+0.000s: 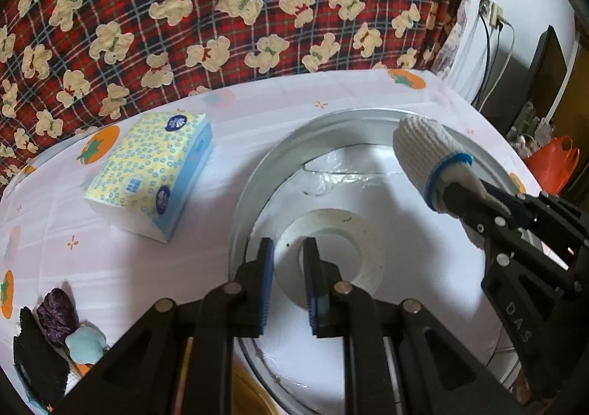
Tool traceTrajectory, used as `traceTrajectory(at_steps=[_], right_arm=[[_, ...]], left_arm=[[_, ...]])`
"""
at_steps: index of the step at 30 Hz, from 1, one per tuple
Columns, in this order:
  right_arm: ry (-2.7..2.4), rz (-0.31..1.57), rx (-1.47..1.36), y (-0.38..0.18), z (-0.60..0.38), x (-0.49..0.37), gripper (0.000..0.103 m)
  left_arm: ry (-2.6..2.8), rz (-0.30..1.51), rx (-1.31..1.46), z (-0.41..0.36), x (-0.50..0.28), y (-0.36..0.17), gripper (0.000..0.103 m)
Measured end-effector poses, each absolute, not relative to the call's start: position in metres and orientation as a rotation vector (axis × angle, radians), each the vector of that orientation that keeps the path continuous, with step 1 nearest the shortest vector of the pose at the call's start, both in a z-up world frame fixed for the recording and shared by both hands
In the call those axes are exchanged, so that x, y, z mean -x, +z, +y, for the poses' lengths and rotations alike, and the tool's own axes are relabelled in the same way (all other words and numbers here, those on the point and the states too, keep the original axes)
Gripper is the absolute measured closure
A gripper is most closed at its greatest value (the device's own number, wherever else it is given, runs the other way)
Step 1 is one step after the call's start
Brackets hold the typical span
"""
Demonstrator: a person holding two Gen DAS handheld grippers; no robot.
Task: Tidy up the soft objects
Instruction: 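Carry the glove and tape roll over the silver metal basin with both grippers, then open both grippers to drop the glove and tape roll into the basin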
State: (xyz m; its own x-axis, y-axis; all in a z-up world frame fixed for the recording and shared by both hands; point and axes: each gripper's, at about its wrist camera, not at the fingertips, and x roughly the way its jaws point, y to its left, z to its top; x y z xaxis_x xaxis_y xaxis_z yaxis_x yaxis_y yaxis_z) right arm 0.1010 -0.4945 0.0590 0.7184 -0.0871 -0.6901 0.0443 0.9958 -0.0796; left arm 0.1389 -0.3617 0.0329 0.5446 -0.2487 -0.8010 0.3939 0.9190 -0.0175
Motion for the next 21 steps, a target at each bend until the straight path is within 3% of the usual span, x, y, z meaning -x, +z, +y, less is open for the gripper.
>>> traceTrajectory(at_steps=[19, 21], right_arm=[[-0.106, 0.781, 0.027, 0.053, -0.501, -0.103, 0.086], [-0.107, 0.777, 0.015, 0.053, -0.503, -0.102, 0.082]], left_arm=[[-0.387, 0.937, -0.222, -0.374, -0.141, 0.022, 0.088], [-0.385, 0.929, -0.225, -0.375, -0.14, 0.022, 0.082]])
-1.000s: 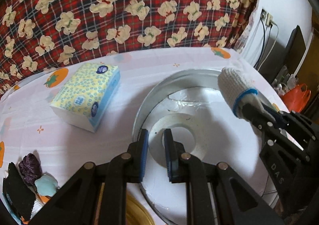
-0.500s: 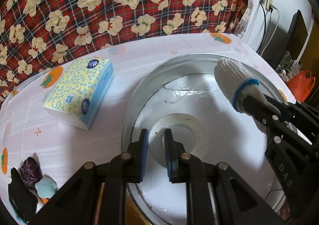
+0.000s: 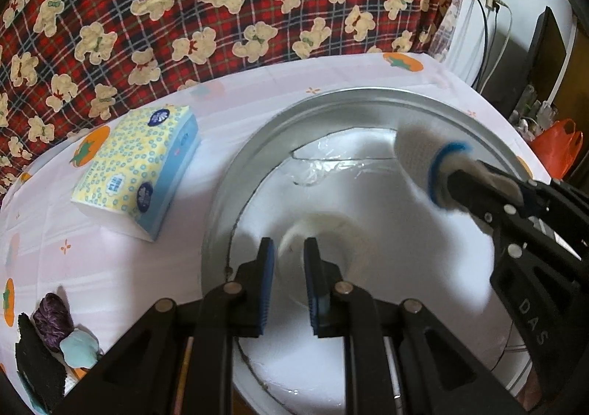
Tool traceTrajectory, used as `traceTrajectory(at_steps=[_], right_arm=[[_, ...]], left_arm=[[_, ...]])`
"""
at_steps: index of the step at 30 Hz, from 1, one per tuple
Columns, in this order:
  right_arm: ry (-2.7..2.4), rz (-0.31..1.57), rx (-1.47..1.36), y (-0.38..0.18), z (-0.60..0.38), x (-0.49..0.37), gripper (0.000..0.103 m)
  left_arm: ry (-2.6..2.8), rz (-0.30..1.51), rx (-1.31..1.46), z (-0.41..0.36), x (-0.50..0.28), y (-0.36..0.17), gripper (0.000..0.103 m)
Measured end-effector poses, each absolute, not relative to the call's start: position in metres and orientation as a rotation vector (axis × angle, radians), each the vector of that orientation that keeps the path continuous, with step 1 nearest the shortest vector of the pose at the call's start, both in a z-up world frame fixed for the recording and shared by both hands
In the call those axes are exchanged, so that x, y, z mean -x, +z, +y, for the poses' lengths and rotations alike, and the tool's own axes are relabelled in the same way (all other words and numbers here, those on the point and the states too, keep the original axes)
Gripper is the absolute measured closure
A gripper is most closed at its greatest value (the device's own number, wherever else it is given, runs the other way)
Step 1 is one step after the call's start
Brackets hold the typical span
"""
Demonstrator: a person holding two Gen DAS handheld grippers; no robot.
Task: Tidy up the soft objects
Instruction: 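Open both grippers to drop the glove and tape roll into the basin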
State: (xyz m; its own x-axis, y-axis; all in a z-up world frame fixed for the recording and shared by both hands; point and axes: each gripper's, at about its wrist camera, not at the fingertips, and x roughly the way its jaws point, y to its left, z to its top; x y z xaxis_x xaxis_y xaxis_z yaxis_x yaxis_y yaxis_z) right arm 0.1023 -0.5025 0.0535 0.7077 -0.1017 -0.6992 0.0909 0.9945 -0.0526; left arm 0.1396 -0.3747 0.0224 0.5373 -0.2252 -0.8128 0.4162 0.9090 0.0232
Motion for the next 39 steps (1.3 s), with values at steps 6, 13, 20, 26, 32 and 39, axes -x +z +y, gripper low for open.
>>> traceTrajectory(at_steps=[6, 13, 20, 26, 32, 39], right_arm=[[-0.123, 0.74, 0.005, 0.058, -0.504, -0.098, 0.046], [-0.136, 0.716, -0.009, 0.06, -0.505, -0.096, 0.04], [-0.139, 0.646, -0.024, 0.066, -0.506, -0.085, 0.025], [-0.144, 0.605, -0.012, 0.07, -0.502, -0.081, 0.018], [-0.072, 0.513, 0.04, 0.084, -0.478, -0.066, 0.014], [0.077, 0.352, 0.075, 0.105, -0.424, -0.036, 0.014]], left_arm=[[-0.383, 0.878, -0.235, -0.373, -0.129, 0.032, 0.053], [-0.394, 0.827, -0.231, -0.363, -0.117, 0.041, 0.042], [-0.445, 0.728, -0.209, -0.348, -0.093, 0.068, 0.029], [-0.434, 0.645, -0.184, -0.317, -0.075, 0.092, 0.021], [-0.309, 0.592, -0.18, -0.248, -0.07, 0.1, 0.011], [-0.096, 0.609, -0.125, -0.131, -0.066, 0.081, 0.01]])
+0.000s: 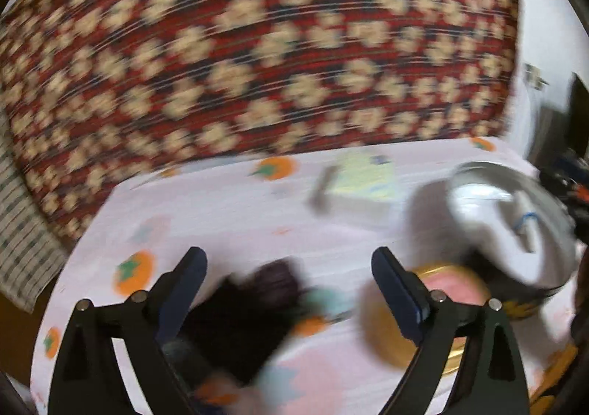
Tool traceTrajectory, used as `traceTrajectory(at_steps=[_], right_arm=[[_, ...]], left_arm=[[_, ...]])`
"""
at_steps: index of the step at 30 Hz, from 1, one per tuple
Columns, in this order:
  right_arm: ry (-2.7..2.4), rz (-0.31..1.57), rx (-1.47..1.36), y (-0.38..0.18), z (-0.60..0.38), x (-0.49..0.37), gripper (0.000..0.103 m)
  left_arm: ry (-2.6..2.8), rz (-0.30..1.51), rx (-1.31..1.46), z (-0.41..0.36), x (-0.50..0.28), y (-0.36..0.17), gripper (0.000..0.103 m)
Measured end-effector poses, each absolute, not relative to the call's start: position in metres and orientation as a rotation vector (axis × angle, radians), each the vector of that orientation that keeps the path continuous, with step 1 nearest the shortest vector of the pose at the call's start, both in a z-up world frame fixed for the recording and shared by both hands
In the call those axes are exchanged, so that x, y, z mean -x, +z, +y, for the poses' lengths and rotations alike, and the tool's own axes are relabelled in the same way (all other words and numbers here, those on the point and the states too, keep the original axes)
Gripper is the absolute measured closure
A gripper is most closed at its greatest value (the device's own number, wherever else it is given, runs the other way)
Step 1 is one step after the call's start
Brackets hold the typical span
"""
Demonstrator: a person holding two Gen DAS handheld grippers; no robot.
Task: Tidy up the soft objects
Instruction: 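Open both grippers to drop the glove and tape roll into the basin, then grasp the teal cloth with the left gripper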
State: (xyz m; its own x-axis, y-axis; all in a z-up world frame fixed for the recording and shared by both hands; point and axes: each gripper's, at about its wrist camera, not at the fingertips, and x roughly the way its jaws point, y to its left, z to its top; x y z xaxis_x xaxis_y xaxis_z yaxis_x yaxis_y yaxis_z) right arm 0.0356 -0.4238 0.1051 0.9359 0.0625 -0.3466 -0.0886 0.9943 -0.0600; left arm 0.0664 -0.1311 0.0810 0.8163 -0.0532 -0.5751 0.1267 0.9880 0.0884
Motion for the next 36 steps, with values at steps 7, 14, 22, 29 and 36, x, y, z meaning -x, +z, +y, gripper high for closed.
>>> traceTrajectory(at_steps=[7, 14, 22, 29, 36], right_arm=[[0.278, 0.29, 0.107, 0.101, -0.351, -0.013, 0.014], [0.368, 0.337, 0.145, 0.084, -0.294, -0.015, 0.014], [0.449, 0.338, 0.221, 0.068, -0.246, -0.002, 0.014], [0.478, 0.333, 0.266, 0.06, -0.229, 0.006, 0.014], [0.492, 0.35, 0.273, 0.052, -0.216, 0.005, 0.014]], left_arm=[[0.107, 0.66, -0.026, -0.022, -0.052, 0.047, 0.009], [0.106, 0.707, 0.014, 0.006, -0.039, 0.018, 0.009], [0.01, 0.76, 0.018, -0.011, -0.034, -0.007, 0.01], [-0.037, 0.798, 0.111, 0.003, -0.042, -0.02, 0.03], [-0.105, 0.764, 0.177, 0.008, -0.036, -0.018, 0.08]])
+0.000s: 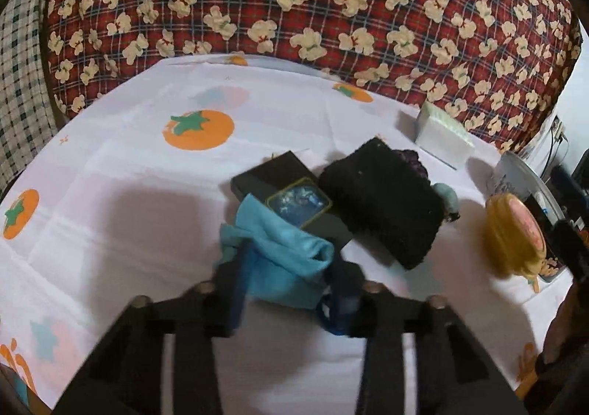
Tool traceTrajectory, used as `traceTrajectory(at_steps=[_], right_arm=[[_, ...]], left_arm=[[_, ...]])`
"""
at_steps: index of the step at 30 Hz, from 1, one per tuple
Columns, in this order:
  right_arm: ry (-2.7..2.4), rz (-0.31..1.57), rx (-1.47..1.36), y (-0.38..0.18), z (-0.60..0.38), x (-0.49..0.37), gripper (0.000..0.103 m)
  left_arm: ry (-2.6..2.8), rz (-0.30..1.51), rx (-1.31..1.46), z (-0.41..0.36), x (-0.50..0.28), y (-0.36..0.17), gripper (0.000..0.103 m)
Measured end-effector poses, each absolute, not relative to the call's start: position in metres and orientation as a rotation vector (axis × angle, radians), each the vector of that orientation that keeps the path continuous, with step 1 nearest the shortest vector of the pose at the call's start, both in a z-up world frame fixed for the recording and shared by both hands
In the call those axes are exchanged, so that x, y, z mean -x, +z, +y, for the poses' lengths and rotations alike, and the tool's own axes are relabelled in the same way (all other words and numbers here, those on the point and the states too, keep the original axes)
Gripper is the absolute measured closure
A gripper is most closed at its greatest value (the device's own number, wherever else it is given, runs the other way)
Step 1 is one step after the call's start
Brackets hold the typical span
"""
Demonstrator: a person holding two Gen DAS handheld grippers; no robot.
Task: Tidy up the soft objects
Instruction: 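Grasp the teal cloth with the left gripper, then grasp the blue cords and black knit pouch with the right gripper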
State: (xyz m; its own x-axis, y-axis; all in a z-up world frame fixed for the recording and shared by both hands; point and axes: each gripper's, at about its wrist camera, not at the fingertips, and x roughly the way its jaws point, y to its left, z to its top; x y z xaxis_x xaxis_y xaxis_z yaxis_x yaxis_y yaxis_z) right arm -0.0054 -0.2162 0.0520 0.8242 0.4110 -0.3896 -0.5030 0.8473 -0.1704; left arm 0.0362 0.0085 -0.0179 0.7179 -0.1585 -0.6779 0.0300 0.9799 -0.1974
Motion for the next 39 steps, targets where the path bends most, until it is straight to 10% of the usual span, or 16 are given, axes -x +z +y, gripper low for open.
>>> traceTrajectory(at_steps=[14, 22, 39], right_arm=[[0.569, 0.388, 0.303, 0.038, -0.188, 0.008, 0.014], [0.702, 0.492, 0.337, 0.027, -0.146, -0.001, 0.041], [0.814, 0.741, 0.48, -0.005, -0.103, -0.022, 0.056]], left_arm=[[-0.094, 0.691, 0.29, 0.04, -0.019, -0.008, 0.09], [-0.004, 0.658, 0.255, 0.051, -0.016, -0.007, 0.09], [0.088, 0.663, 0.227, 0.061, -0.029, -0.013, 0.09]])
